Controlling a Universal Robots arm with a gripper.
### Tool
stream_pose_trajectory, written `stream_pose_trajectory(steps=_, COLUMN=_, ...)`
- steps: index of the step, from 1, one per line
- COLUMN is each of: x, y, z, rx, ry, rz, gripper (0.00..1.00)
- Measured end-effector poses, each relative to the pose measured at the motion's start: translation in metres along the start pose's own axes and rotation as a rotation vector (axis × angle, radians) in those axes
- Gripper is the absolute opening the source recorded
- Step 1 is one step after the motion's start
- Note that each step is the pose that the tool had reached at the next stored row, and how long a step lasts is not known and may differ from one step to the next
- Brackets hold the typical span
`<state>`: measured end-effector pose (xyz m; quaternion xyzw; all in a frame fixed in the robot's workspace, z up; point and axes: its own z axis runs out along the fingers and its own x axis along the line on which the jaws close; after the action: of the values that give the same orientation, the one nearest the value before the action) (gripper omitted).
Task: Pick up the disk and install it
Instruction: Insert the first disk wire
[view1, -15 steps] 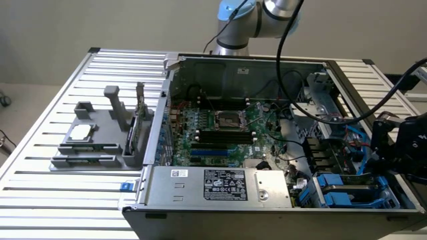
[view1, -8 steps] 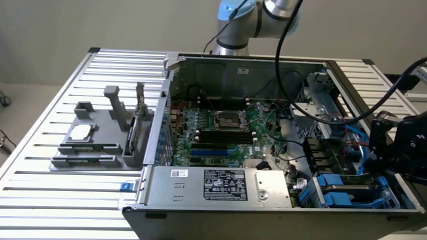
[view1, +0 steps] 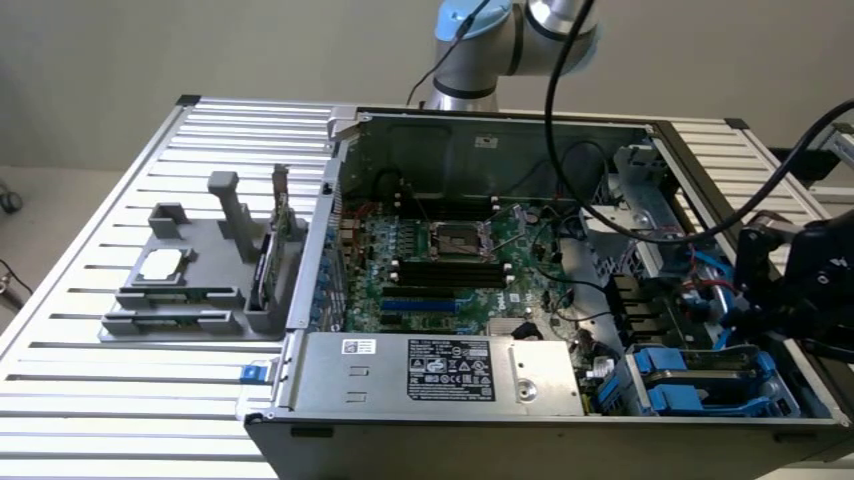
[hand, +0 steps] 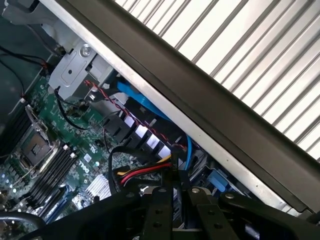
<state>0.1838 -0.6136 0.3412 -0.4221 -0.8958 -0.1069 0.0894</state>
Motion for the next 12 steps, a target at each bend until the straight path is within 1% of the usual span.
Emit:
stream_pose_trajectory(steps=2, x=0.0003, y=-0.0003, z=-0.0001, rx=-0.0018, ry=-0.0005, rz=0.009, gripper=0.16)
stream_pose_trajectory(steps=6, x=0.0005, y=-0.0005, z=-0.0002, rx=-0.0114, ry=-0.0049, rz=0.048, gripper=0.16)
stream_pose_trajectory(steps=9, x=0.0005, y=-0.0005, z=-0.0002, rx=-0.017, ry=-0.0069, rz=0.078, gripper=0.16)
stream_pose_trajectory(steps=10, x=0.0005, y=-0.0005, z=-0.0003, rx=-0.0179, ry=-0.0069, rz=0.087, gripper=0.16)
stream_pose_trajectory(steps=12, x=0.0005, y=-0.0007, z=-0.0006, rx=-0.0157, ry=-0.0038, rz=0.1, gripper=0.16)
